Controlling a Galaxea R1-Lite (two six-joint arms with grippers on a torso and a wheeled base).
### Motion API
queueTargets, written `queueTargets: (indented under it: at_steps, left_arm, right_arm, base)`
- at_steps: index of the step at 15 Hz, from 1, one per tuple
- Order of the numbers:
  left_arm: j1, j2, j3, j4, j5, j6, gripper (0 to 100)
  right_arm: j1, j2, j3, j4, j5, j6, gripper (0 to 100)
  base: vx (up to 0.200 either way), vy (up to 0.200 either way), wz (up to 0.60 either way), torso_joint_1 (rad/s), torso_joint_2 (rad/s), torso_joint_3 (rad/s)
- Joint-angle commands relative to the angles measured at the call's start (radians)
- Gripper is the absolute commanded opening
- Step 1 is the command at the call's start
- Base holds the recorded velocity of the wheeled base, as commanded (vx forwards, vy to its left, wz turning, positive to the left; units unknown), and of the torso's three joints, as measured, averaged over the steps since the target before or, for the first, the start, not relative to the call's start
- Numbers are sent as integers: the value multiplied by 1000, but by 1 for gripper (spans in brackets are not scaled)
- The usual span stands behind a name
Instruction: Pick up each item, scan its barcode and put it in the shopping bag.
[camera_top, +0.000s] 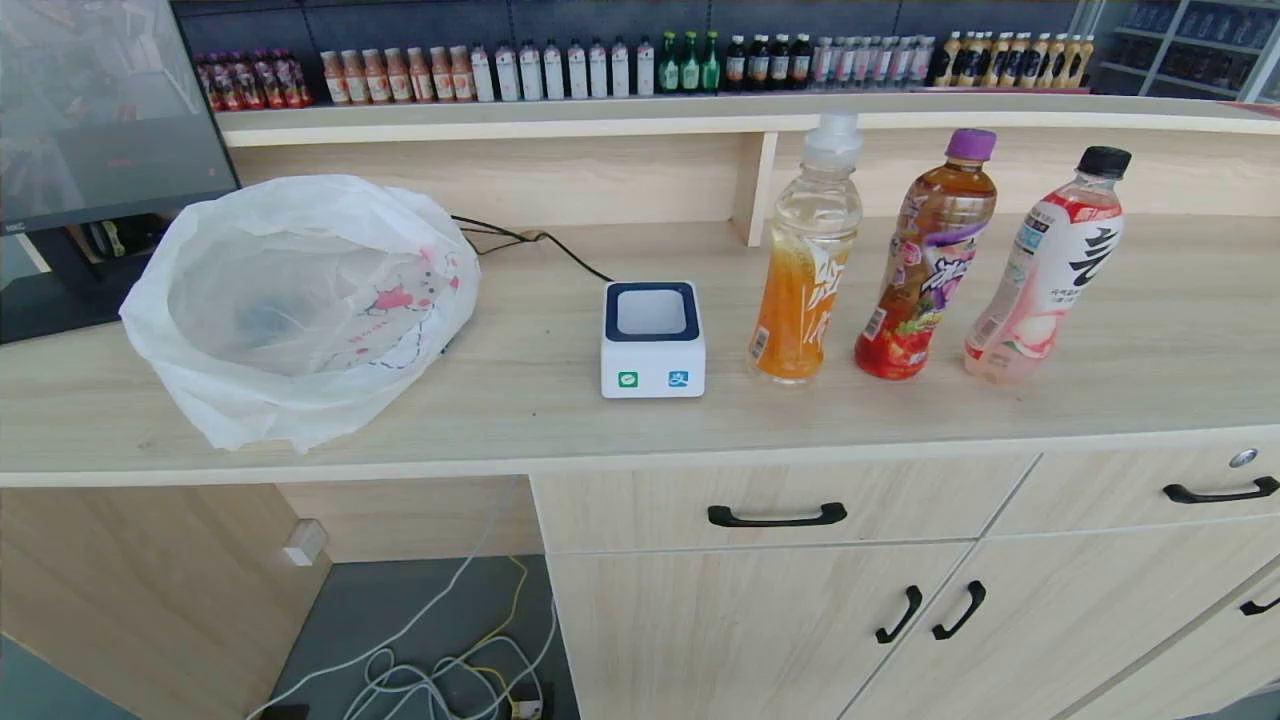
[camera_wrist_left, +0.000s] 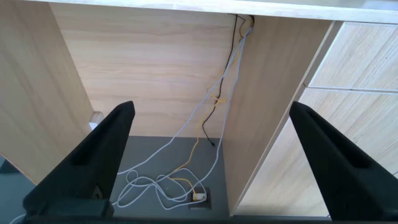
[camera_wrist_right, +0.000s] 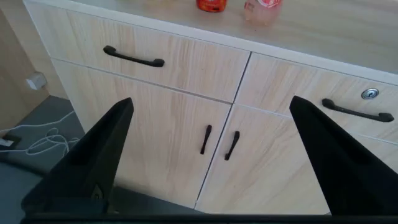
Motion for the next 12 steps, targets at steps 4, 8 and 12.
queueTargets:
  at_steps: [4, 8, 12]
  left_arm:
    - [0, 0, 0, 0, 0, 0, 100]
    - [1, 0, 0, 0, 0, 0, 100]
    - [0, 0, 0, 0, 0, 0, 100]
  right_arm:
    - [32, 282, -100, -8, 85, -32, 100]
    - [162, 448, -55, -189, 88, -60, 100]
    - [177, 652, -15, -457, 88, -63, 100]
  base:
    - [0, 0, 0, 0, 0, 0]
    - [0, 0, 0, 0, 0, 0]
    - [0, 0, 0, 0, 0, 0]
